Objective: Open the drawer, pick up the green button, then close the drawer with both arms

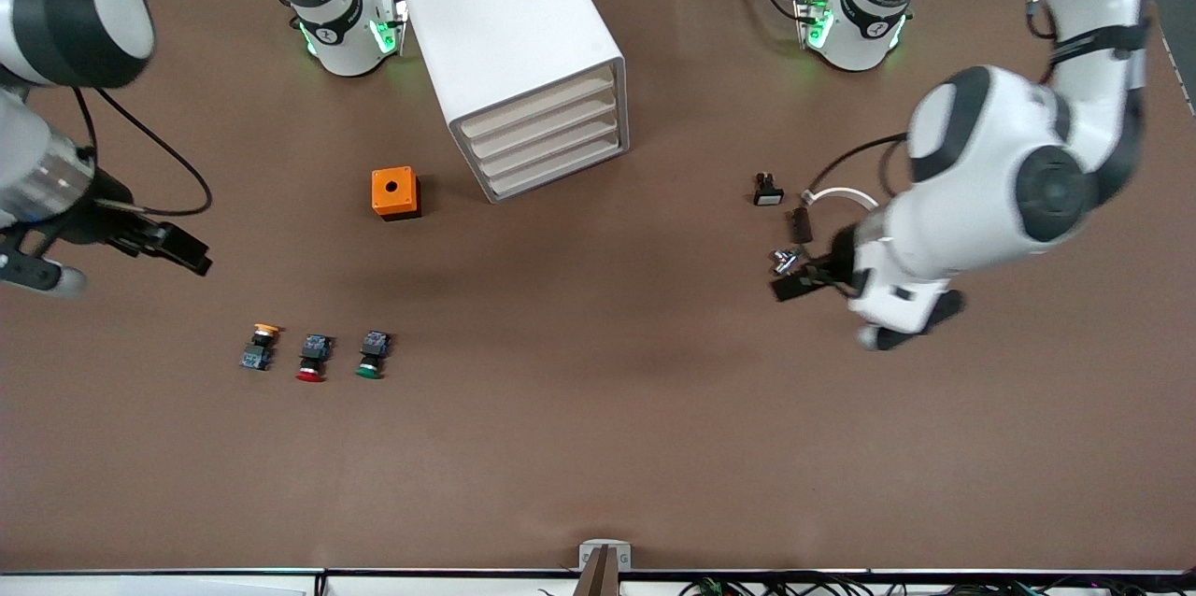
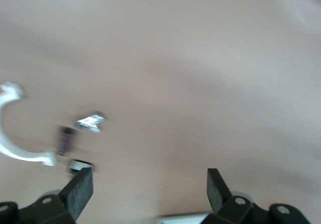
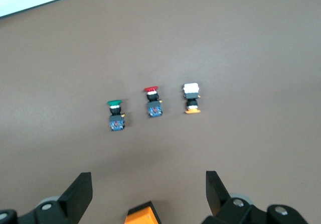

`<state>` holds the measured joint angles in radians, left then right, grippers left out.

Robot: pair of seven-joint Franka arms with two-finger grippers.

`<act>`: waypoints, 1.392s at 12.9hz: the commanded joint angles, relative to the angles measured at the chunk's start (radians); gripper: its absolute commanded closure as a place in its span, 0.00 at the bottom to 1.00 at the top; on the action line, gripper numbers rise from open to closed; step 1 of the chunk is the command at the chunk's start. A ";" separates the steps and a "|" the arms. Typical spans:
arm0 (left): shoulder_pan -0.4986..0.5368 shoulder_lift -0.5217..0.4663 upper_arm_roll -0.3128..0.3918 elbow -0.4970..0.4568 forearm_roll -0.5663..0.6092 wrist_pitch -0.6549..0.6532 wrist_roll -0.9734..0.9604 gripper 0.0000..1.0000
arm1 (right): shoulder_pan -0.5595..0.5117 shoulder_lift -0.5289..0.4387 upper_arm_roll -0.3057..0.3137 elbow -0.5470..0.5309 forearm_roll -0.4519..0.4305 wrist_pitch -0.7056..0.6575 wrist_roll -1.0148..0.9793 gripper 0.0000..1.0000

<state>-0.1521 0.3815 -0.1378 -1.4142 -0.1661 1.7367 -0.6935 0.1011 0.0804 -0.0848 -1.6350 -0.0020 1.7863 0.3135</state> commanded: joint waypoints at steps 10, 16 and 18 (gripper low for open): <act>0.091 -0.320 0.086 -0.002 0.255 -0.253 0.411 0.00 | -0.070 -0.090 0.014 0.078 -0.026 -0.125 -0.063 0.00; 0.115 -0.450 0.081 -0.139 0.186 -0.250 0.462 0.00 | -0.070 -0.117 0.019 0.073 -0.013 -0.223 -0.216 0.00; 0.099 -0.502 0.080 -0.216 0.186 -0.235 0.462 0.00 | -0.069 -0.119 0.019 0.075 -0.010 -0.228 -0.215 0.00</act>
<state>-0.0516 -0.0354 -0.0516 -1.5199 0.0343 1.4692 -0.2536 0.0479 -0.0232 -0.0788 -1.5549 -0.0181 1.5713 0.1244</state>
